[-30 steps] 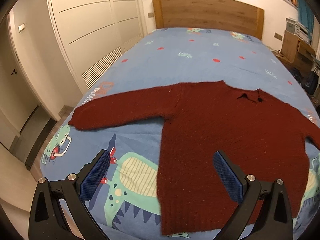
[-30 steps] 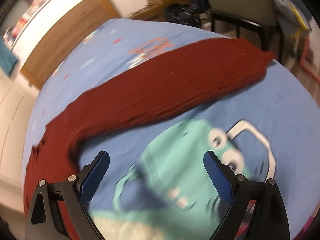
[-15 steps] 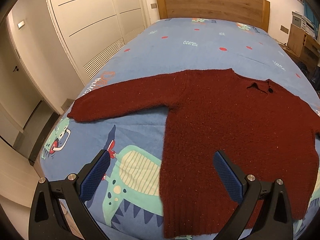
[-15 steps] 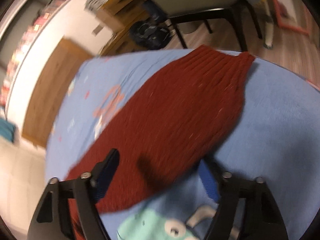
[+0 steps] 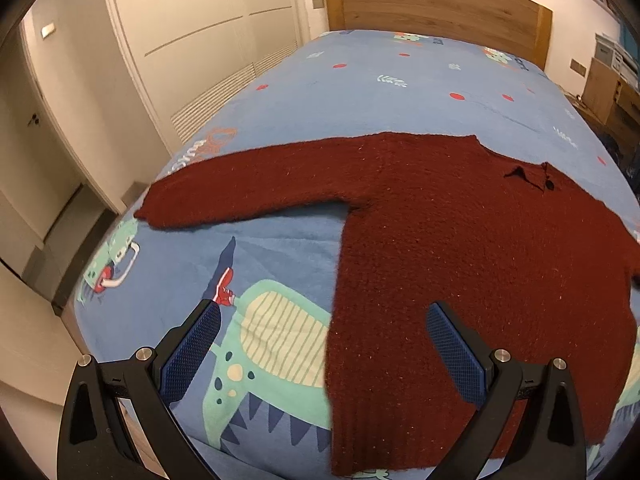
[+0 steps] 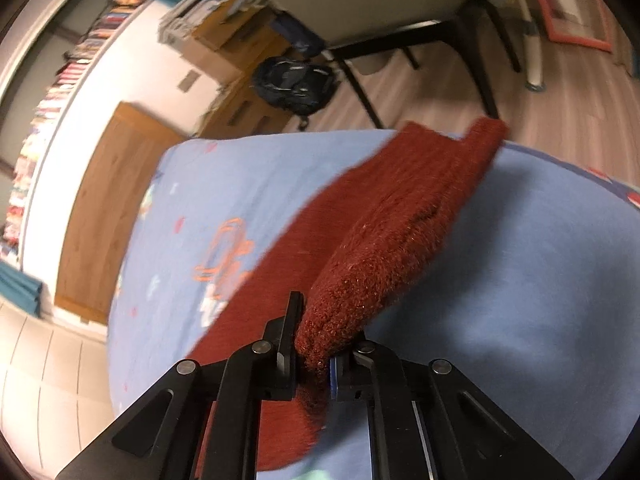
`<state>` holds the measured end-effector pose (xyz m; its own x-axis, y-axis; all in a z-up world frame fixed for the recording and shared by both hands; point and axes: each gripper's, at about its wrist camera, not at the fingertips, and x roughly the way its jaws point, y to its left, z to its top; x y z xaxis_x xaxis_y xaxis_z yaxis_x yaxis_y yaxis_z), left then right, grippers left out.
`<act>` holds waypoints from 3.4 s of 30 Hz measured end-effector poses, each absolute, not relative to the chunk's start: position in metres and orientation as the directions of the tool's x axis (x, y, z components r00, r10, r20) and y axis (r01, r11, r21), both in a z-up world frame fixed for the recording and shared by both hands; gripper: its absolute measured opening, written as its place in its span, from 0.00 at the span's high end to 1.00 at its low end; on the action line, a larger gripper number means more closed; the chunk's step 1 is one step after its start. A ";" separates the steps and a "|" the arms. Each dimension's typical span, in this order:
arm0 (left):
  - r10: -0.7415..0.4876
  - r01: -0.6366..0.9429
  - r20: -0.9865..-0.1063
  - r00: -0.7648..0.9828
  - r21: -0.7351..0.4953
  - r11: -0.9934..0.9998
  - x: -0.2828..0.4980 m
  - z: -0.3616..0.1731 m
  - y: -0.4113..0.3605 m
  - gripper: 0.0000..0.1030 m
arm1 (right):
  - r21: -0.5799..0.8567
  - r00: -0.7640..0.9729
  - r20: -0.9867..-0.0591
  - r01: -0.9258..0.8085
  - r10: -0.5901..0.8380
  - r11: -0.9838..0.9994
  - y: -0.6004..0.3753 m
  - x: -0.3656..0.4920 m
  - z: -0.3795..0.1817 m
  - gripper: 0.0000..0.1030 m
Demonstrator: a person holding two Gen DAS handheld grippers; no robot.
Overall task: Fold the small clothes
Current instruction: 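Carry the held cuff across the sweater body and open the right gripper, then lift the open right gripper away over the sweater body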
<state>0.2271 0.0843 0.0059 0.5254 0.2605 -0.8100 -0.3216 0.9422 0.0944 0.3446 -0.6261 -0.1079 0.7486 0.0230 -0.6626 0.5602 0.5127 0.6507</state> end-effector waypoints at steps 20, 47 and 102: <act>0.237 -0.430 -0.809 0.537 -0.022 0.903 0.190 0.009 0.157 0.02 | 0.808 0.717 -0.513 0.217 0.472 0.548 -0.379 0.459 -0.052 0.91; 0.249 -0.488 -0.823 0.511 -0.039 0.872 0.169 -0.011 0.200 0.02 | 0.677 0.433 -0.609 -0.153 0.665 0.720 -0.088 0.511 -0.057 0.89; 0.250 -0.489 -0.814 0.523 -0.046 0.871 0.169 -0.008 0.196 0.02 | 0.087 0.484 -0.819 -0.424 0.308 0.901 0.023 0.461 -0.089 0.42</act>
